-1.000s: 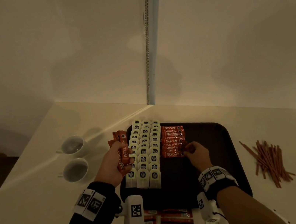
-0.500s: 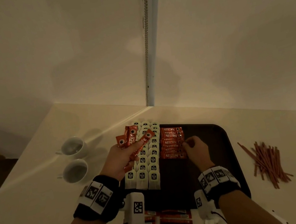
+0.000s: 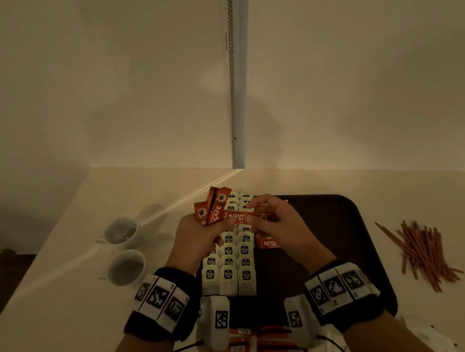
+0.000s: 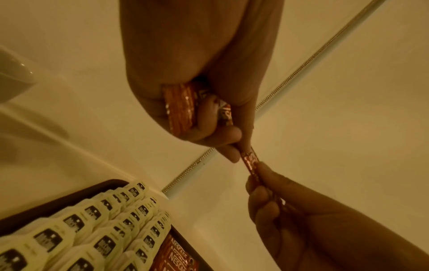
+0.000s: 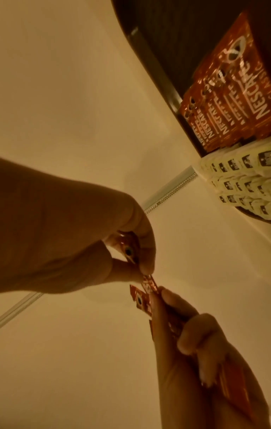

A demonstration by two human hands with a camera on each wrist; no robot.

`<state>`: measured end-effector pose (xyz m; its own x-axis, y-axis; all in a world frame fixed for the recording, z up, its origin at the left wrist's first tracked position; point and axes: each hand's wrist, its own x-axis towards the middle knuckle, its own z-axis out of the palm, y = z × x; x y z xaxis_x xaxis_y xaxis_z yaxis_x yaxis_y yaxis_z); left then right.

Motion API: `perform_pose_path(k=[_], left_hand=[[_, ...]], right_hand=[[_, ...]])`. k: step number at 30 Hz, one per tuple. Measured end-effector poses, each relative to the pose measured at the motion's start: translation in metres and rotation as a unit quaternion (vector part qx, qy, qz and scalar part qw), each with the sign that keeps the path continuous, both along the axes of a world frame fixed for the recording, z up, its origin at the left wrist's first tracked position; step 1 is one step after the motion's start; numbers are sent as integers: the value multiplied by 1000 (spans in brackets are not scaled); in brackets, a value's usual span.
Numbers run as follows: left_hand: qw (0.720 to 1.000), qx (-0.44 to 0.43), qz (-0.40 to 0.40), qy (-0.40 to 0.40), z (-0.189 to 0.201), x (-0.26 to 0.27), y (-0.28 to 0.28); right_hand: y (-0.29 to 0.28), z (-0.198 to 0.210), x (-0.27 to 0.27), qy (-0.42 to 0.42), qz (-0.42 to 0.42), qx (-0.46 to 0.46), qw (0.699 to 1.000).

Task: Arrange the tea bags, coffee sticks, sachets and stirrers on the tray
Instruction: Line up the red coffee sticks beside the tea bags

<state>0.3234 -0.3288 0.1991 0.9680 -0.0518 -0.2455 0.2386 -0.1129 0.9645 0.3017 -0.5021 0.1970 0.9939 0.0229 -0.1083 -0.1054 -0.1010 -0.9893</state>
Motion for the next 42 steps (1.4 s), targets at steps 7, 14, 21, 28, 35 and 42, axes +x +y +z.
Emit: perform_pose_path(k=[7,14,21,28,35,42], left_hand=[[997,-70,41,13,1,-4,-5],[990,-121,63,45,-2,-8,-6],[976,-160,61,137,-16,-9,7],[969,-184,74,150,-20,-9,23],[969,-177,72,159,-26,-9,24],[967,-177,80,162,-28,-6,26]], right_hand=[[-1,11,0,-28,-30,-49,998],[-13,19,-2,4,-9,-51,999],[-45,-6,6,6,-62,-138,989],[-83,-71,-1,100,-61,-268,956],[-80,-116,-3,203,-62,-268,940],[-73,-126,6,200,-147,-260,933]])
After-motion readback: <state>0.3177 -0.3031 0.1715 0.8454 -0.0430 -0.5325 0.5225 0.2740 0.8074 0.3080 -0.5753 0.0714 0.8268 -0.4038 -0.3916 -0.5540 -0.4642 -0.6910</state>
